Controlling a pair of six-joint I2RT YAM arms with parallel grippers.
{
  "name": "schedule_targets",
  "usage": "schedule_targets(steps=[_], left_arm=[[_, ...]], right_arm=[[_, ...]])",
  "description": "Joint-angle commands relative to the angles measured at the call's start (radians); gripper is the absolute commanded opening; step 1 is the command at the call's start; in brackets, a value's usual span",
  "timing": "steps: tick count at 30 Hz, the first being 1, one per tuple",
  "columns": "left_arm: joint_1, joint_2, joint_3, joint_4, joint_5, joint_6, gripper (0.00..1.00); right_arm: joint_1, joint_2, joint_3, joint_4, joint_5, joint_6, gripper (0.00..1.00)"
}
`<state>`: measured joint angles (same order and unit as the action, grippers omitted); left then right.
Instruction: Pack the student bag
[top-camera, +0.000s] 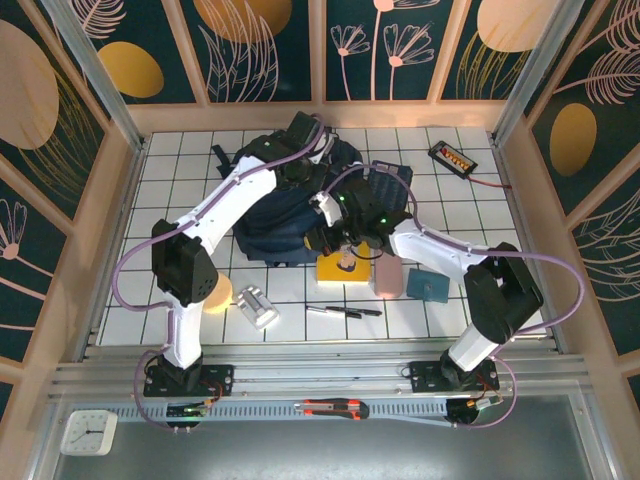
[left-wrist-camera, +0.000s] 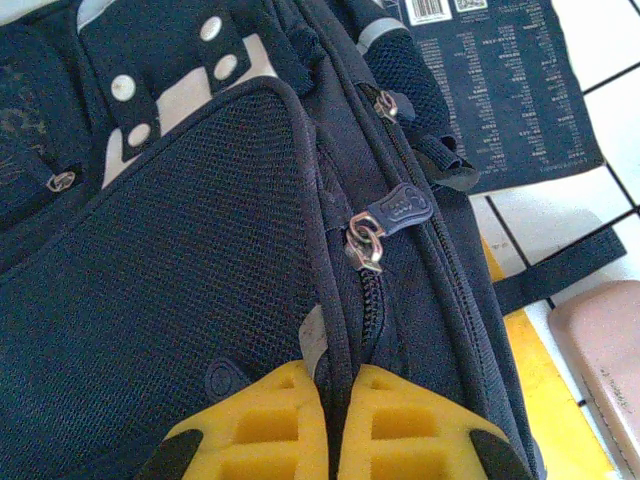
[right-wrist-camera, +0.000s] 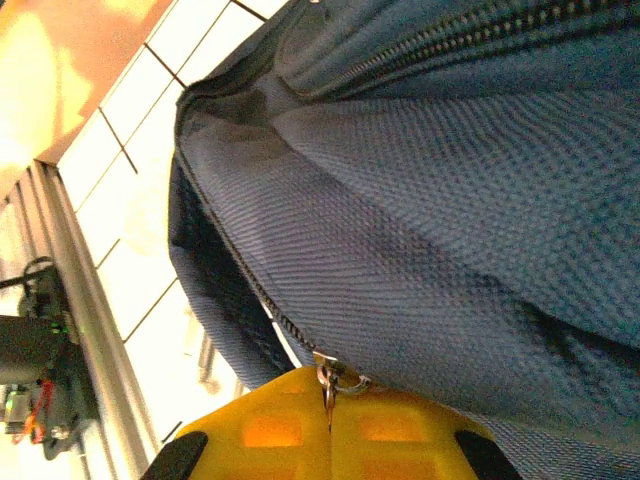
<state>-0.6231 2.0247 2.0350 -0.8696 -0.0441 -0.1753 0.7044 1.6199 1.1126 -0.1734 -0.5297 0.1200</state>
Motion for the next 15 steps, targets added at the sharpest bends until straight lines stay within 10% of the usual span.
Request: schedule_targets(steps=[1, 11, 15], left_arm=[[-0.015, 0.01, 0.079, 0.041, -0.06, -0.036, 0.0], [-0.053, 0.154, 0.326, -0.066, -0.09, -0.105, 0.0], [-0.055, 0.15, 0.334, -0.08, -0.08, -0.111, 0.0]], right_arm=[[0.037, 0.043, 0.09, -0.073, -0.072, 0.085, 0.0], [0.192, 0.056, 0.113, 0.188, 0.221, 0.238, 0.0], [0.192, 0.001, -0.014, 0.43, 0.194, 0.325, 0.41]])
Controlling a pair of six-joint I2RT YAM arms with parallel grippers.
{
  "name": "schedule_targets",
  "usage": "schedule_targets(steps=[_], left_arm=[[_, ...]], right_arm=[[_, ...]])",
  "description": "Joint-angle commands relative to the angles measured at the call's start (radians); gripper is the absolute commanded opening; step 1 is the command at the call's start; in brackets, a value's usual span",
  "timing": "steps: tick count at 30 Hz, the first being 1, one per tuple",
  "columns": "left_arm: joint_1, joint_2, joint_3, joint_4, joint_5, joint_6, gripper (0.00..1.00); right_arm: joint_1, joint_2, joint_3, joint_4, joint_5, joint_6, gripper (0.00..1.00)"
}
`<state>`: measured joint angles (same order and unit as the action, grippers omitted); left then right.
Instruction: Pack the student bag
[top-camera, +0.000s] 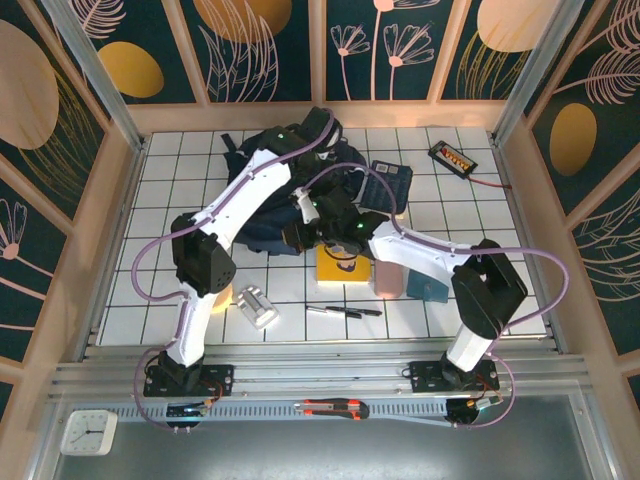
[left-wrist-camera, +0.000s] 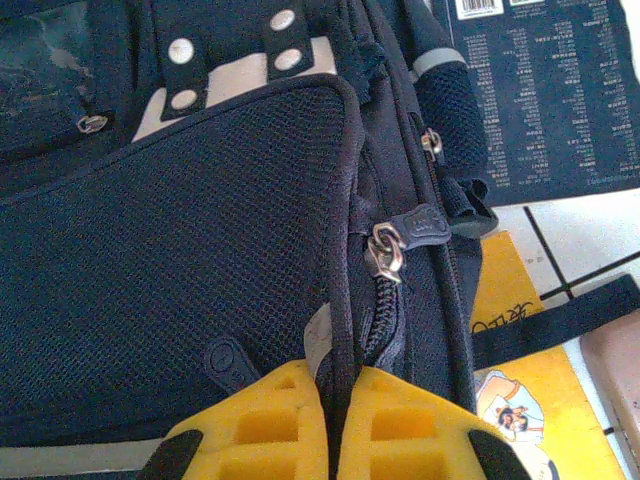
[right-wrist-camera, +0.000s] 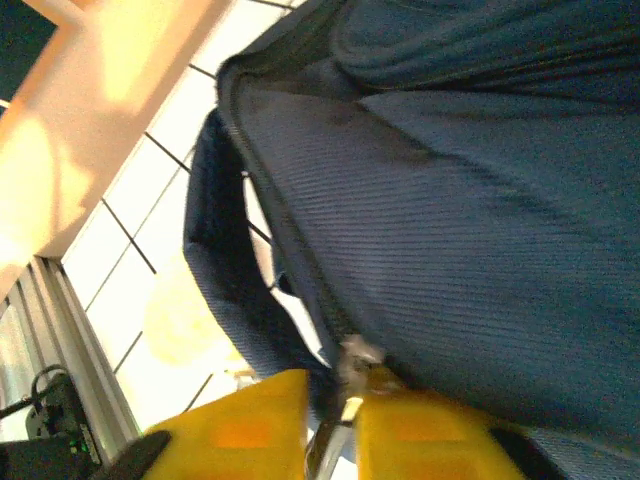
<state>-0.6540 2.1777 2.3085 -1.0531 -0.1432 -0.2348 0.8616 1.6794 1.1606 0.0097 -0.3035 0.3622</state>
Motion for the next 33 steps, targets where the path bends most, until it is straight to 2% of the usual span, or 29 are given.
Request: schedule_targets(steps=[1, 3, 4, 10, 13, 16, 20, 26, 33], left_arm=[[-0.026, -0.01, 0.059, 0.101, 0.019, -0.047, 0.0], [-0.025, -0.024, 0.051, 0.101, 0.031, -0.032, 0.0], [-0.025, -0.032, 0.043, 0.104, 0.037, -0.025, 0.0], [-0.025, -0.079, -0.026, 0.122, 0.078, 0.021, 0.0], [-0.024, -0.093, -0.05, 0.123, 0.075, 0.027, 0.0], [-0.024, -0.102, -0.059, 0.126, 0.078, 0.029, 0.0], [-0.025, -0.111, -0.057, 0.127, 0.076, 0.031, 0.0], [-0.024, -0.118, -0.063, 0.128, 0.089, 0.031, 0.0], [-0.025, -0.136, -0.077, 0.134, 0.106, 0.032, 0.0]], right_arm=[[0.027, -0.083, -0.098, 0.27, -0.038, 0.096, 0.53], [0.003, -0.145, -0.164, 0.279, -0.036, 0.105, 0.67], [-0.017, -0.182, -0.198, 0.27, -0.039, 0.111, 0.69], [-0.205, -0.4, -0.346, 0.194, -0.083, 0.183, 0.75], [-0.308, -0.444, -0.355, 0.092, -0.085, 0.238, 0.76], [-0.397, -0.425, -0.339, 0.03, -0.108, 0.269, 0.75], [-0.451, -0.335, -0.321, 0.044, -0.193, 0.366, 0.73], [-0.444, -0.22, -0.333, 0.181, -0.243, 0.502, 0.72], [-0.42, -0.11, -0.29, 0.339, -0.2, 0.573, 0.73]])
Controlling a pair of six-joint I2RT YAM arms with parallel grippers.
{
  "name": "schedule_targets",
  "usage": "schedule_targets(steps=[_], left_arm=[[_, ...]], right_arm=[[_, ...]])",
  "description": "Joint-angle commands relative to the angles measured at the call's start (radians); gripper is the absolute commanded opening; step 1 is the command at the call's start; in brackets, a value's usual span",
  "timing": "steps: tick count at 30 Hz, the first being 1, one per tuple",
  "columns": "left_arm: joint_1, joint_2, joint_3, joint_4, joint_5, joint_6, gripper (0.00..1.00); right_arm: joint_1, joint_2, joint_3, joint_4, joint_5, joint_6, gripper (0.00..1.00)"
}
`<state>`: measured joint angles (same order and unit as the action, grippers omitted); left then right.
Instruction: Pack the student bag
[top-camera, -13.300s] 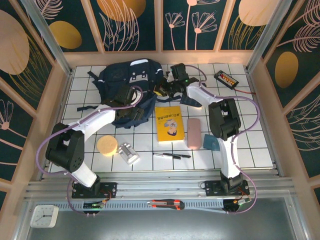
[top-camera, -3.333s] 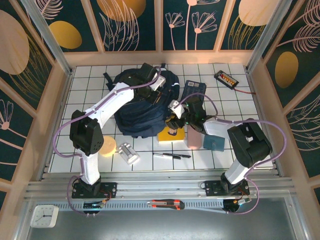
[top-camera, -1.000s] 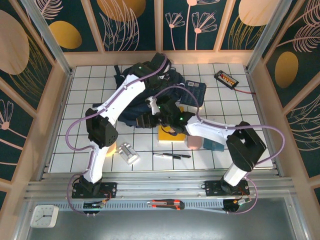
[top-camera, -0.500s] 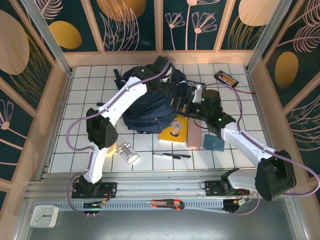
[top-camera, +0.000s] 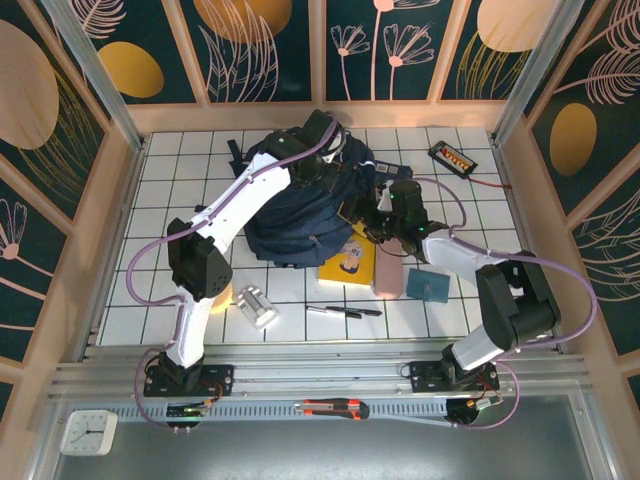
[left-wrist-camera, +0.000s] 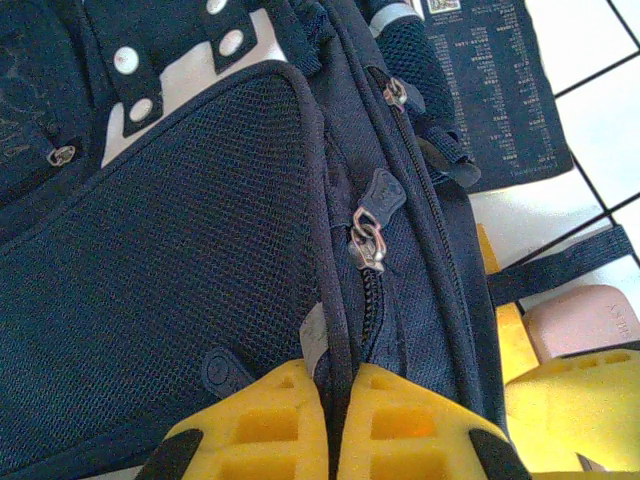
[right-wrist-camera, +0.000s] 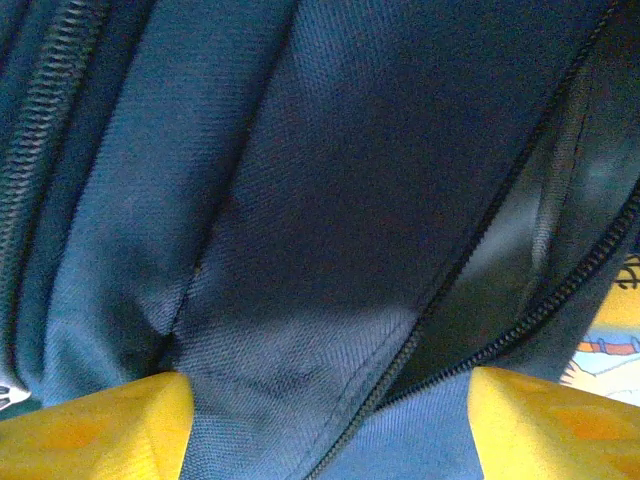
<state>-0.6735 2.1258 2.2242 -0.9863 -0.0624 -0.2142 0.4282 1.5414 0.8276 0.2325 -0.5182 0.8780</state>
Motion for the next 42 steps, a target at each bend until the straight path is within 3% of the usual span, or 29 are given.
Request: schedule_targets(steps=[1, 6, 11, 13, 16, 17, 18, 24, 26, 34, 42], left_arm=[[-0.005, -0.085, 0.005, 0.068, 0.03, 0.012, 0.0], [-0.004, -0.088, -0.01, 0.074, 0.054, 0.01, 0.0], [-0.005, -0.104, -0.042, 0.074, 0.049, 0.019, 0.0], [-0.005, -0.111, -0.052, 0.074, 0.043, 0.02, 0.0], [-0.004, -0.121, -0.057, 0.072, 0.031, 0.025, 0.0], [-0.005, -0.124, -0.058, 0.071, 0.026, 0.026, 0.0], [-0.005, -0.128, -0.061, 0.069, 0.019, 0.027, 0.0], [-0.003, -0.154, -0.069, 0.064, -0.003, 0.029, 0.0], [-0.002, -0.162, -0.069, 0.064, -0.001, 0.03, 0.0], [-0.002, -0.183, -0.131, 0.08, 0.056, 0.045, 0.0], [-0.003, -0.194, -0.151, 0.089, 0.076, 0.058, 0.0]], right_arm=[[0.017, 0.038, 0.039, 0.147, 0.024, 0.065, 0.73], [0.036, 0.045, 0.01, 0.354, 0.086, 0.102, 0.7], [0.046, 0.041, 0.029, 0.442, 0.107, 0.095, 0.62], [0.048, 0.042, 0.034, 0.455, 0.101, 0.095, 0.55], [0.05, 0.044, 0.035, 0.464, 0.098, 0.103, 0.34], [0.051, 0.043, 0.032, 0.469, 0.098, 0.104, 0.33], [0.053, 0.04, 0.027, 0.483, 0.098, 0.109, 0.36], [0.039, 0.016, -0.077, 0.626, 0.135, 0.187, 0.9], [0.02, 0.034, -0.107, 0.648, 0.125, 0.225, 0.99], [-0.018, 0.071, -0.069, 0.729, 0.142, 0.274, 0.98], [-0.008, 0.139, -0.019, 0.777, 0.107, 0.348, 0.8]])
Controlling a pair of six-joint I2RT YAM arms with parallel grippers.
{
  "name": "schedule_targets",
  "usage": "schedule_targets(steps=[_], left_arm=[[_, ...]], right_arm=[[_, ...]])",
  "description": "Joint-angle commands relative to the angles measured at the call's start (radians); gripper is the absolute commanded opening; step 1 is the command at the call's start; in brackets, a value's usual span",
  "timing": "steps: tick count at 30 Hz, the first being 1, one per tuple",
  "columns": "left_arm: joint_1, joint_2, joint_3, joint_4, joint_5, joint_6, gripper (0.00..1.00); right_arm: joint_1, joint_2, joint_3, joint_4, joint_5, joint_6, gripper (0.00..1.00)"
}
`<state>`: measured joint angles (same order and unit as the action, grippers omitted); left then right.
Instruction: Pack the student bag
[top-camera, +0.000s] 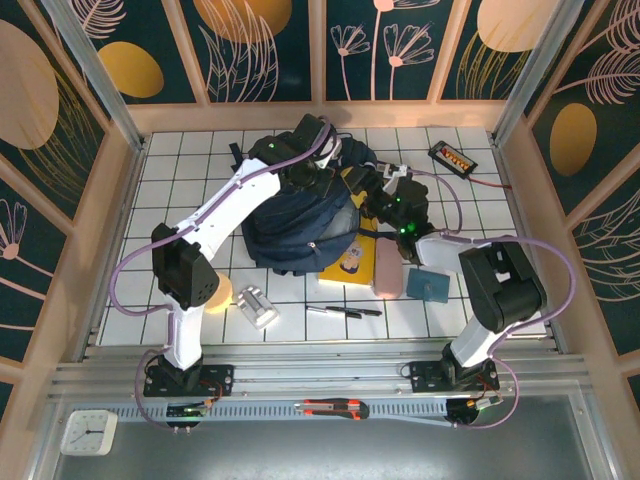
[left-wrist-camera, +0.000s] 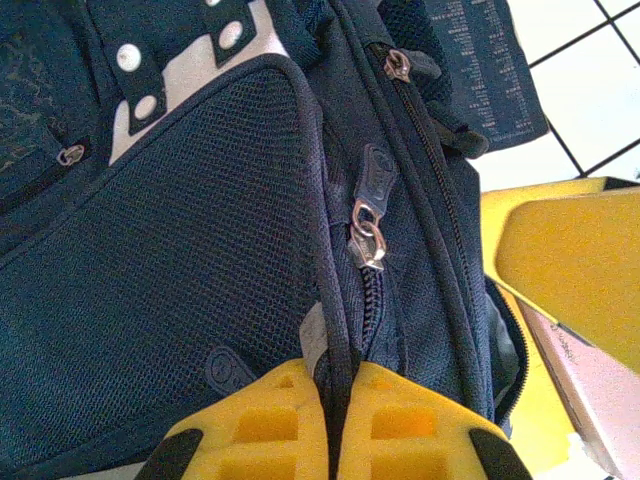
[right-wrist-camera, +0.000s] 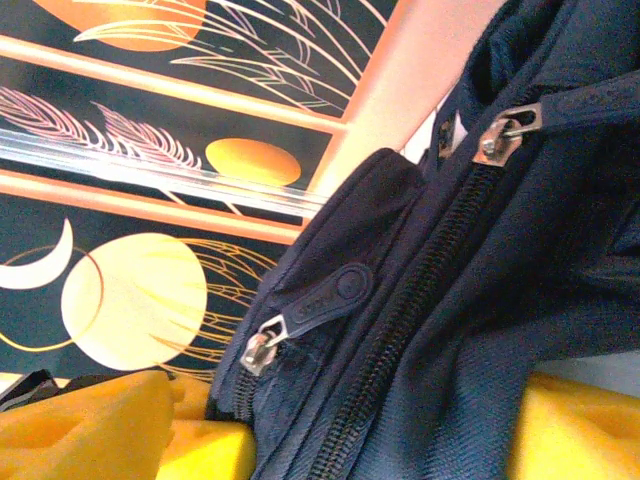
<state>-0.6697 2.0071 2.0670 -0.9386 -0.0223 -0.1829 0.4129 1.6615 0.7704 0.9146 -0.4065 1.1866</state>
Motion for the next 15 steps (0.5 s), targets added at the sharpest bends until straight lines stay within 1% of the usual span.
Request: schedule_targets(steps=[1, 3, 4, 5, 6, 8, 9, 10, 11, 12, 13, 14, 15], left_arm=[[-0.007, -0.077, 0.002, 0.045, 0.047, 0.031, 0.0], [-0.006, -0.079, -0.003, 0.054, 0.071, 0.034, 0.0], [-0.006, -0.081, -0.006, 0.058, 0.077, 0.035, 0.0], [-0.007, -0.082, -0.01, 0.061, 0.082, 0.036, 0.0], [-0.006, -0.083, -0.015, 0.062, 0.088, 0.04, 0.0], [-0.007, -0.089, -0.033, 0.066, 0.093, 0.043, 0.0], [-0.007, -0.094, -0.042, 0.065, 0.089, 0.045, 0.0], [-0.006, -0.098, -0.05, 0.065, 0.081, 0.046, 0.0], [-0.006, -0.103, -0.055, 0.065, 0.067, 0.047, 0.0], [-0.005, -0.107, -0.057, 0.066, 0.043, 0.046, 0.0], [-0.007, -0.113, -0.056, 0.064, 0.01, 0.046, 0.02], [-0.006, -0.124, -0.056, 0.058, -0.024, 0.043, 0.2], [-0.007, -0.141, -0.063, 0.055, -0.063, 0.04, 0.43]], right_arm=[[0.01, 0.023, 0.051, 0.065, -0.011, 0.036, 0.79], [0.019, 0.027, 0.089, -0.046, -0.018, 0.004, 0.79], [0.024, 0.03, 0.107, -0.098, -0.018, -0.017, 0.77], [0.027, 0.033, 0.12, -0.135, -0.018, -0.027, 0.75], [0.029, 0.037, 0.13, -0.154, -0.018, -0.034, 0.69], [0.03, 0.042, 0.137, -0.161, -0.017, -0.033, 0.53], [0.029, 0.042, 0.141, -0.163, -0.015, -0.032, 0.43], [0.03, 0.041, 0.145, -0.175, -0.011, -0.033, 0.29], [0.03, 0.04, 0.152, -0.183, -0.009, -0.033, 0.19], [0.033, 0.037, 0.157, -0.196, -0.004, -0.034, 0.06], [0.036, 0.03, 0.167, -0.214, 0.005, -0.036, 0.0], [0.04, 0.025, 0.176, -0.231, 0.014, -0.039, 0.0], [0.045, 0.02, 0.195, -0.266, 0.03, -0.047, 0.0]])
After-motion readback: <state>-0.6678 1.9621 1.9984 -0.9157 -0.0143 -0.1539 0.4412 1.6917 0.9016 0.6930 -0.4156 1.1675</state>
